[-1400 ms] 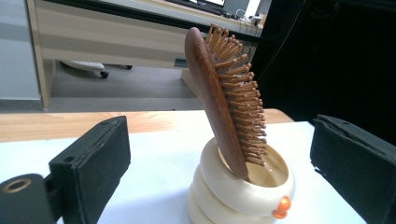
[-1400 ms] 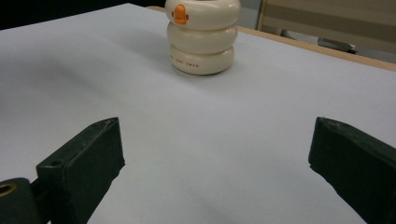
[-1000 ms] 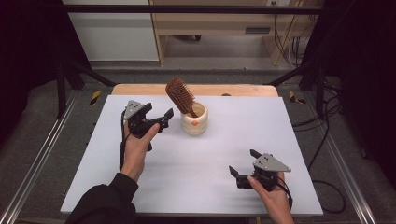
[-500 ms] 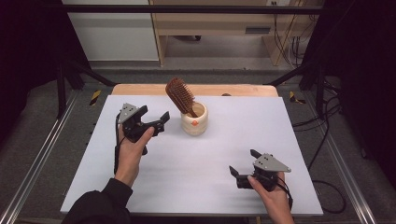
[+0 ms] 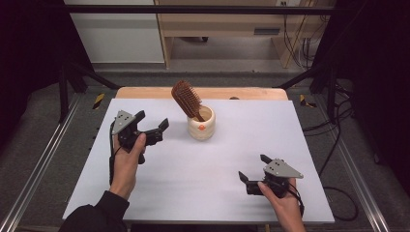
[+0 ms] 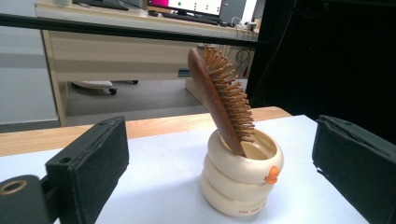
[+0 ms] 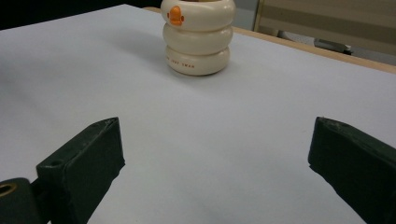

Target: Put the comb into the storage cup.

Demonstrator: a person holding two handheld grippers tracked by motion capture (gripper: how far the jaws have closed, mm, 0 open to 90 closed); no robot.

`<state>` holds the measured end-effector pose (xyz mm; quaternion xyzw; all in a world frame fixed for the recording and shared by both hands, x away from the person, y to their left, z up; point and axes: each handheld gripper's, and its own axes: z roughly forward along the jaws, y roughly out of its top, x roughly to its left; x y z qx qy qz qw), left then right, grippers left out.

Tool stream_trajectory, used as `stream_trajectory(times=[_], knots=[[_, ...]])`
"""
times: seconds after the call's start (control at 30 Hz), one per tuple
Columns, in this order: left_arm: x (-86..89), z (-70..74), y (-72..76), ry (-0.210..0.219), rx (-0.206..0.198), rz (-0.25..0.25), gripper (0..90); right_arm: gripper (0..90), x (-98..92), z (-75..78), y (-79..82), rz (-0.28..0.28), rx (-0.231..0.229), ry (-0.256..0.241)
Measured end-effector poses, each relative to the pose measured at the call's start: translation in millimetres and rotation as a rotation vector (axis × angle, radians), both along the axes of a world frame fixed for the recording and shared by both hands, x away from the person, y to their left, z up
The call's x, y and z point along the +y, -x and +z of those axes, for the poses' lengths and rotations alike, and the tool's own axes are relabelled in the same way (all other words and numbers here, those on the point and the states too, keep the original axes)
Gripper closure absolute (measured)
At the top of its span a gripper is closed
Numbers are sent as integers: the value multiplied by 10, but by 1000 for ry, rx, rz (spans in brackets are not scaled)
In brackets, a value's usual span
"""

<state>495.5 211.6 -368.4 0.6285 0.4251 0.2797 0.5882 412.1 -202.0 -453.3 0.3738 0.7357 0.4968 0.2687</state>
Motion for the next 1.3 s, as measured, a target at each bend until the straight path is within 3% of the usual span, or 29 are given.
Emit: stream_trajectory(times=[0.33,0.6,0.8,1.03,1.3], knots=[[255,-53,175,-10,-6,12,39,38,-71,4,0,-18,-9,-7],[473,-76,328,-20,-24,10,36,43,-230,18,-26,-70,-19,-35],[624,-165,450,-5,-43,-13,36,39,-371,40,-15,-98,-50,-57],[813,-255,566,-1,-44,-6,36,38,-497,17,-51,-104,-59,-57],[944,-401,671,-16,-59,5,36,41,-484,18,-57,-103,-74,-80]])
